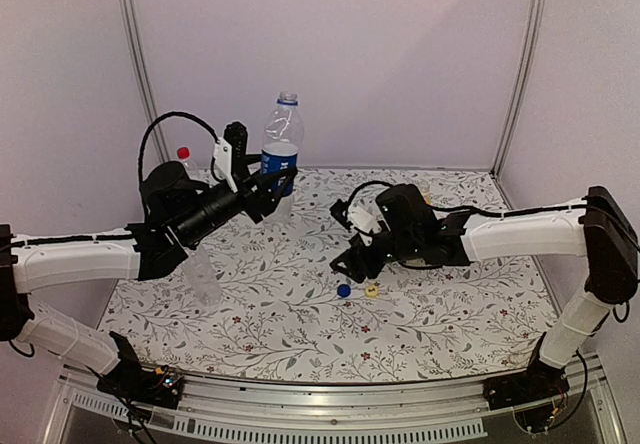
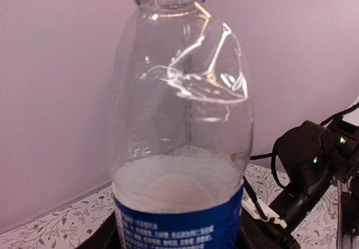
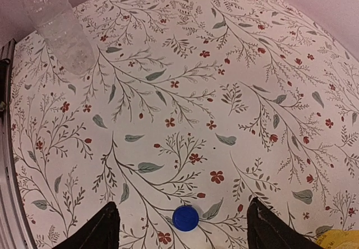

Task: Unscrew the bottle caps
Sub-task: Place the bottle cap at the center of the board, then pass from the left arm to the right

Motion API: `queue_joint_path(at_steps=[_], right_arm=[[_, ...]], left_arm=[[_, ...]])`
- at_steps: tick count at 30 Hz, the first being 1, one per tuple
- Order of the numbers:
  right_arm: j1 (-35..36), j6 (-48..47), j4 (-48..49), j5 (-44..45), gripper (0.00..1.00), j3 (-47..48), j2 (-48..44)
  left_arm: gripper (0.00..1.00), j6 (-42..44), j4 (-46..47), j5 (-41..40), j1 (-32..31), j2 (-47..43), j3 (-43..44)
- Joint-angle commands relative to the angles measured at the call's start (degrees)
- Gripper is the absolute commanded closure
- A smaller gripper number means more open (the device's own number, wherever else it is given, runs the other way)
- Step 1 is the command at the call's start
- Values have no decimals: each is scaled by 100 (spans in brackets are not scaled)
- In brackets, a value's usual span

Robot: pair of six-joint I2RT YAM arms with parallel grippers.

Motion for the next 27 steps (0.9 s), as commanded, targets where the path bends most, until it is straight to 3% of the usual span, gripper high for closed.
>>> queue_joint_path(at_steps=[1, 7, 15, 22, 27], right_arm=[[-119, 179, -281, -213, 20, 384, -864], [-164, 318, -770, -390, 9, 1391, -1588], [-160, 923, -1176, -486, 4, 3016, -1365], [-156, 1192, -1257, -928, 8, 3545, -892], [-156, 1242, -1250, -1219, 19, 3676, -675]], left_arm=[[49, 111, 77, 214, 74, 144, 92], [49, -10, 126, 400, 42, 283, 81], [49, 296, 114, 368, -280, 388, 72], [49, 618, 44, 331, -418, 424, 107], [49, 693, 33, 322, -471, 428, 121]])
